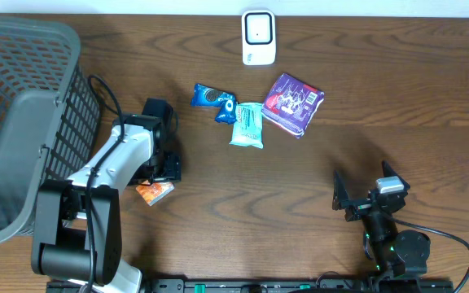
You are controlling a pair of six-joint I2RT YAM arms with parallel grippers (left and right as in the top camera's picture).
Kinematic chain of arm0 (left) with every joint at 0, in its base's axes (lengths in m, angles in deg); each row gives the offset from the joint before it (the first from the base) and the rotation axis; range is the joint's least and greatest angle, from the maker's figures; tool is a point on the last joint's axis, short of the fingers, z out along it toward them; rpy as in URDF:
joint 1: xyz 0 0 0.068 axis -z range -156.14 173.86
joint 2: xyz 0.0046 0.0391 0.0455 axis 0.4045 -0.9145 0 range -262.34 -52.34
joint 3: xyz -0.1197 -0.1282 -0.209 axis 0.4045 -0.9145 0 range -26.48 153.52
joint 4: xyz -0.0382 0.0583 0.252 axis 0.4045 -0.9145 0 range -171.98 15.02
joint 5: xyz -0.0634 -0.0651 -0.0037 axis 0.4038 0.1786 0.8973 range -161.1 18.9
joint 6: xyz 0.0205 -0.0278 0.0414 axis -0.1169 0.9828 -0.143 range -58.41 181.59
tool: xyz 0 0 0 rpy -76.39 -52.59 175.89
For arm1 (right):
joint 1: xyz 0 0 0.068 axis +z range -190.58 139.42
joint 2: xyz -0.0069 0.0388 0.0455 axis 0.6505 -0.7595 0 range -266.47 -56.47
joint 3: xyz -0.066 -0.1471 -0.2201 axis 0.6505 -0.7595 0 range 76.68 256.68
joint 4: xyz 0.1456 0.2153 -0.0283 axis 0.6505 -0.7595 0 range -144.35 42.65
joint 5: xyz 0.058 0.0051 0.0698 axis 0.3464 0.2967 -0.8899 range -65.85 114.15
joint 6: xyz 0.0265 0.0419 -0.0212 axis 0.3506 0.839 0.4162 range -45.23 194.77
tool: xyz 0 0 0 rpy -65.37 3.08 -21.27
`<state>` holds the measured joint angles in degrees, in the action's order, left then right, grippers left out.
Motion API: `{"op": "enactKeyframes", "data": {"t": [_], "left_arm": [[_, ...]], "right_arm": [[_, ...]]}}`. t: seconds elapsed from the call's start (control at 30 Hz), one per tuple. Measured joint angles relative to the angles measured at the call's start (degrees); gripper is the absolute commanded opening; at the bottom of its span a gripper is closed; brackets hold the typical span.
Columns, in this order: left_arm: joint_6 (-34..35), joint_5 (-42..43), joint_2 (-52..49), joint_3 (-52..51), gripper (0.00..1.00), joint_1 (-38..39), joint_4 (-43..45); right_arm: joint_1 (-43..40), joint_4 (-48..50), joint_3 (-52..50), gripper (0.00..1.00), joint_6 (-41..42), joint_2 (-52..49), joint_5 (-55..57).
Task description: Scan the item barcode
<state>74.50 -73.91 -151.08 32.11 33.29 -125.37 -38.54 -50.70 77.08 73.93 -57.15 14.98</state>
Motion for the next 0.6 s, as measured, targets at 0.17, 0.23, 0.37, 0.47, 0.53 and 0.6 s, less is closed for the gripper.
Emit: {"op": "enactKeyframes", "data": {"t": [0.17, 0.23, 0.37, 0.47, 0.53, 0.6], "left_arm": [[3.74, 1.49, 0.0, 0.0, 0.9, 0.0, -0.81], [4.94, 1.64, 0.0, 0.0, 0.9, 0.0, -0.81], [6.21, 1.86, 0.0, -0.02, 0.9, 0.0, -1.51], [6.84, 2.1, 0.0, -1.18, 0.9, 0.0, -1.57], [7.69, 2.32, 0.0, -2.97, 0.9, 0.0, -1.11], [8.59, 2.47, 0.0, -5.11, 0.9, 0.0, -0.09]], "right_arm": [[0.0, 0.0, 0.0, 0.99, -0.02, 0.0, 0.0], [0.0, 0.0, 0.0, 0.99, -0.02, 0.0, 0.0], [0.0, 0.0, 0.0, 0.99, -0.02, 0.0, 0.0], [0.0, 0.0, 0.0, 0.99, -0.02, 0.0, 0.0], [0.0, 0.0, 0.0, 0.99, -0.02, 0.0, 0.0], [0.0, 0.0, 0.0, 0.99, -0.02, 0.0, 0.0]]}}
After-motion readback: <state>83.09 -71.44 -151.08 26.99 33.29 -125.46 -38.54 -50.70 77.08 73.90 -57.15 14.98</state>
